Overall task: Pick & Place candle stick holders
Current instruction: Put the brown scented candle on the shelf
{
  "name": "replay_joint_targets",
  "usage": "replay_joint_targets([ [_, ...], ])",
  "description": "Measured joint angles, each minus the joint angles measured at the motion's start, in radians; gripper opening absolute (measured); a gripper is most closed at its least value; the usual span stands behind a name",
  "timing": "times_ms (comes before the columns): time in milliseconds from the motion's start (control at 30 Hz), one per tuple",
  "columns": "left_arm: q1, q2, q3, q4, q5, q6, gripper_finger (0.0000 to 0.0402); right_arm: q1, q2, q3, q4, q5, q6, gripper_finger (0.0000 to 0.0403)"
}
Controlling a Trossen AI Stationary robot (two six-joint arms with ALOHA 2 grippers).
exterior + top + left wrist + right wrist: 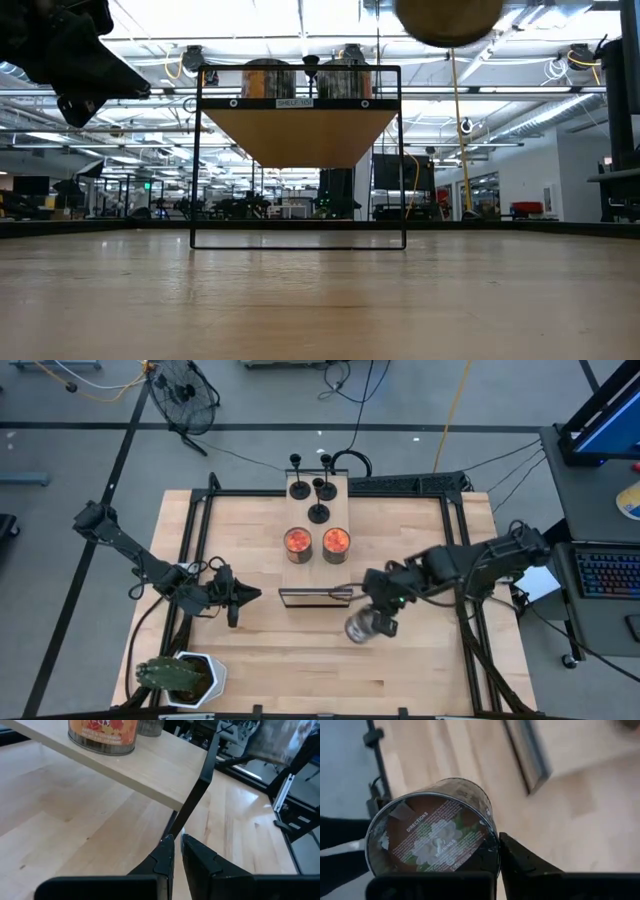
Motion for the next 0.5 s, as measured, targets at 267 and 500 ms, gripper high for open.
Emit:
replay_joint_targets([
  [267,0.0,0.0,0.0,0.007,0.003,0.015,0.004,-0.111,0.142,0.291,-0.055,0.093,-0.23,0.0],
  [500,0.0,0.0,0.0,0.007,0.008,0.015,0.004,-0.199,0.281,0.466,-0.077,0.137,-0.414,0.0],
])
